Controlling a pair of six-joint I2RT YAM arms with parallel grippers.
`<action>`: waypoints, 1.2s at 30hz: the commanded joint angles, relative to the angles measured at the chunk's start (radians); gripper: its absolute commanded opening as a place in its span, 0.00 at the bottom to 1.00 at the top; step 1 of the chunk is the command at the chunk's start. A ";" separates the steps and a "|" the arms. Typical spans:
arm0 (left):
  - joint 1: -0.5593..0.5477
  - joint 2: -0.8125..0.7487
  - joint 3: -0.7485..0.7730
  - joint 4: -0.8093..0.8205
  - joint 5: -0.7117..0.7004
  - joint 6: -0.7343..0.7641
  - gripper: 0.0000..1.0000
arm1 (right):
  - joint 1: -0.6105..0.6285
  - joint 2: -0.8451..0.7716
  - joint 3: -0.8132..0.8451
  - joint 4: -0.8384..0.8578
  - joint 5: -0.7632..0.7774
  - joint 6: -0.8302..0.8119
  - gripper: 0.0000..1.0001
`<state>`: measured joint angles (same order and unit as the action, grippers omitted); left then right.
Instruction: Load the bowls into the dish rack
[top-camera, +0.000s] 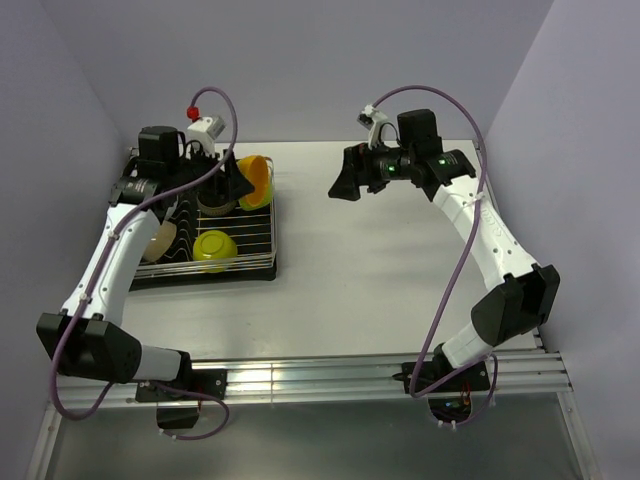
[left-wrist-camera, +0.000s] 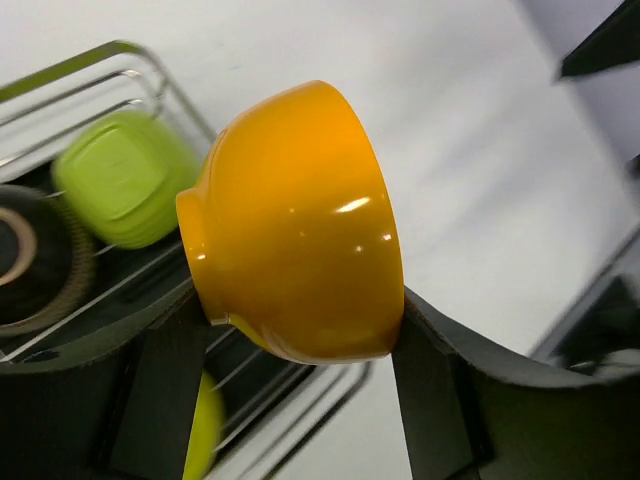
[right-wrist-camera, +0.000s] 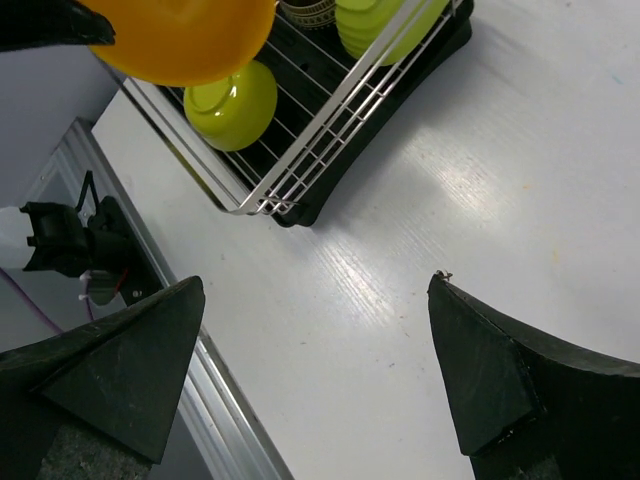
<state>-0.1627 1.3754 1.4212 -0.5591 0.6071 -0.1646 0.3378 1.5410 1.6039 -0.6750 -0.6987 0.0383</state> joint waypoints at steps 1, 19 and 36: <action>-0.001 -0.038 0.032 -0.110 -0.141 0.354 0.00 | -0.031 -0.038 0.017 -0.009 -0.013 0.015 1.00; -0.135 -0.009 -0.137 -0.030 -0.440 0.869 0.00 | -0.056 -0.021 0.024 -0.023 0.013 0.020 1.00; -0.207 0.111 -0.148 0.018 -0.566 0.918 0.00 | -0.056 -0.012 0.019 -0.028 0.018 0.017 1.00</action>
<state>-0.3565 1.4826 1.2713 -0.5877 0.0612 0.7235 0.2871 1.5406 1.6039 -0.6987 -0.6888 0.0551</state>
